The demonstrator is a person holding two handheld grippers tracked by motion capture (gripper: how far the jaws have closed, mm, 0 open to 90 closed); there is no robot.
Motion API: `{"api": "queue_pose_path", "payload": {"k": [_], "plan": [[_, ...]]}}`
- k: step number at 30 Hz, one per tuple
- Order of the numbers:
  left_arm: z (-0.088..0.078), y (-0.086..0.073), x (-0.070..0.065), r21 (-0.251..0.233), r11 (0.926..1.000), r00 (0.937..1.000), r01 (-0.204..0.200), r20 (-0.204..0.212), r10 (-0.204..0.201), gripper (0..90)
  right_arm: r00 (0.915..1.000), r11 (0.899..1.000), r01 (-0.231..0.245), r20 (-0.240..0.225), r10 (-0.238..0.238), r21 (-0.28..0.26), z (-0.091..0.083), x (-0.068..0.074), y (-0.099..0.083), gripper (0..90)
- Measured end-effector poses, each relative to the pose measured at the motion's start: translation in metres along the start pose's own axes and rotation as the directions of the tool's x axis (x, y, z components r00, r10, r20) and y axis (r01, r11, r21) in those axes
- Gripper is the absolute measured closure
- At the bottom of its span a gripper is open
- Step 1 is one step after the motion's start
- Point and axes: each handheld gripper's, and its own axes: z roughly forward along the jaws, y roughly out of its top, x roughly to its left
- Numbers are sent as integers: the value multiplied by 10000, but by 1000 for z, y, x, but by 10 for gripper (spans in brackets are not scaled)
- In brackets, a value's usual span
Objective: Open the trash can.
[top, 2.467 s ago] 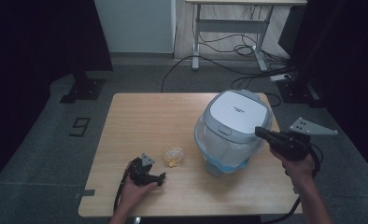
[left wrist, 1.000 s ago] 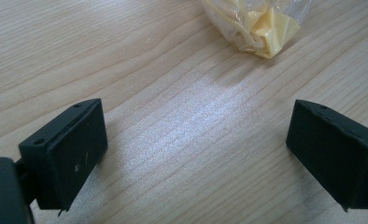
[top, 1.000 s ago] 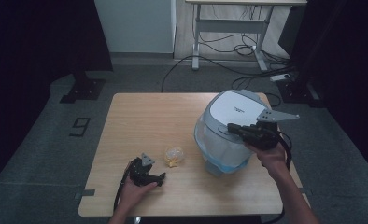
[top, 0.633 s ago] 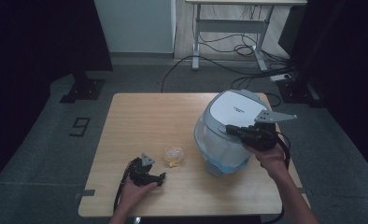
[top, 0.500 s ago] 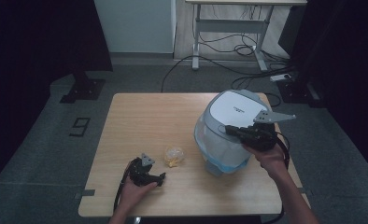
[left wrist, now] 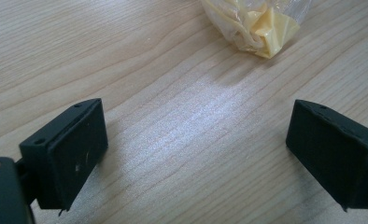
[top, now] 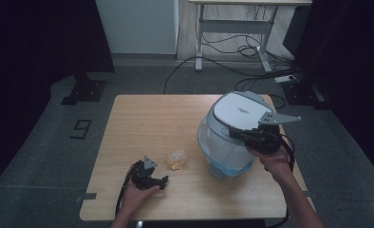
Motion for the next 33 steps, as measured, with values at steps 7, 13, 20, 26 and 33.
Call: {"api": "queue_pose_path", "payload": {"k": [7,13,20,26,33], "plan": [[0,0,0,-1,10000,10000,-5,8,5,53,10000,10000,-52,18,52,-25,0,-1,0,895],[0,0,0,-1,10000,10000,-7,12,7,52,9994,9994,93,326,-83,-328,-6,0,-2,893],[0,0,0,0,10000,10000,-2,9,2,52,9981,9946,64,622,1,-1040,-35,-5,-6,836],[0,0,0,10,10000,10000,26,-23,-26,53,9917,9861,362,1279,-154,-1620,-62,-6,-24,515],[0,0,0,9,10000,10000,30,-26,-30,53,9852,9807,266,1711,71,-1939,-80,-14,-46,421]]}}
